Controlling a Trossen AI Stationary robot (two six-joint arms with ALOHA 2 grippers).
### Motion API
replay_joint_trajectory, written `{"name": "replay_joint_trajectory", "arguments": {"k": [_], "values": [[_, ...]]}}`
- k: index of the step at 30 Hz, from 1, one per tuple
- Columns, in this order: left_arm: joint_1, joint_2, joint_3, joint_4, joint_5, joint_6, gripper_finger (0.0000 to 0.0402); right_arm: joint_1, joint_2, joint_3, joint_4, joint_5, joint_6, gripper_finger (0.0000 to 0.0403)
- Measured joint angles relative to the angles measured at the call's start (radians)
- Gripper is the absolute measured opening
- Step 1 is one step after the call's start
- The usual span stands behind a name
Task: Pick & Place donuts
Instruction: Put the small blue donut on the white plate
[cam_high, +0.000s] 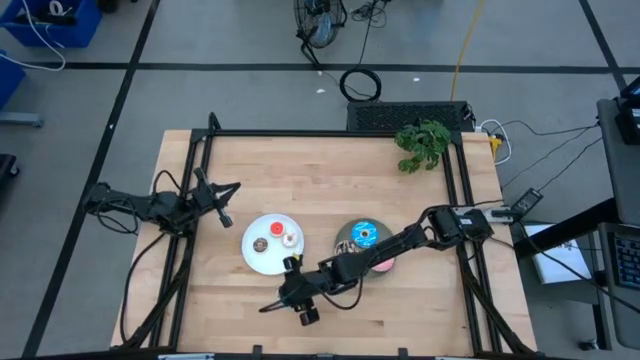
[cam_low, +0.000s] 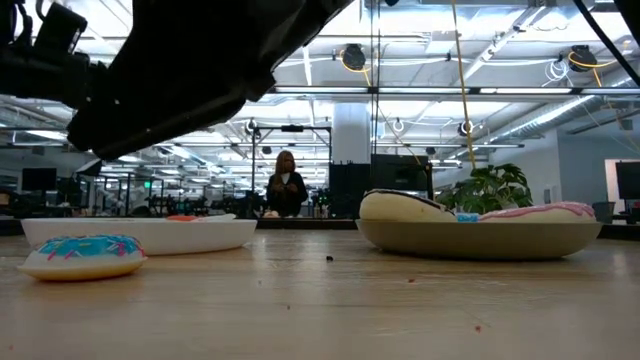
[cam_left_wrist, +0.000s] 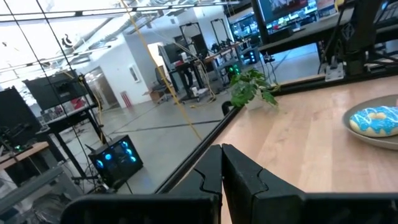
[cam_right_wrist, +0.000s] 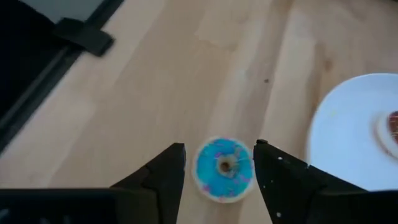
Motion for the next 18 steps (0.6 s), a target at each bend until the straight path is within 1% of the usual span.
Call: {"name": "replay_joint_trajectory", "arguments": {"k": [2, 4, 6, 8, 11, 13, 18], "values": [[0.000, 0.000, 0.000, -0.002, 0.000, -0.008, 0.0014, -0.008, 0.000, 0.000, 0.014, 0.003, 0.017, 0.0172], [0.000, 0.000, 0.000, -0.005, 0.000, -0.015, 0.0015, -0.018, 0.000, 0.000, 0.028, 0.023, 0.080, 0.0170], [0.000, 0.000, 0.000, -0.009, 0.000, -0.016, 0.0014, -0.028, 0.000, 0.000, 0.027, 0.020, 0.125, 0.0169], [0.000, 0.000, 0.000, -0.009, 0.000, -0.018, 0.0015, -0.031, 0.010, 0.000, 0.017, -0.001, 0.112, 0.0169], [0.000, 0.000, 0.000, -0.010, 0.000, -0.018, 0.0015, -0.023, 0.042, -0.001, 0.016, -0.003, 0.054, 0.0168], [0.000, 0.000, 0.001, -0.011, -0.001, -0.017, 0.0015, -0.020, 0.068, -0.001, 0.044, -0.005, 0.050, 0.0167], [0.000, 0.000, 0.001, -0.009, -0.007, -0.014, 0.0015, -0.024, 0.078, 0.002, 0.069, 0.012, 0.035, 0.0166]]}}
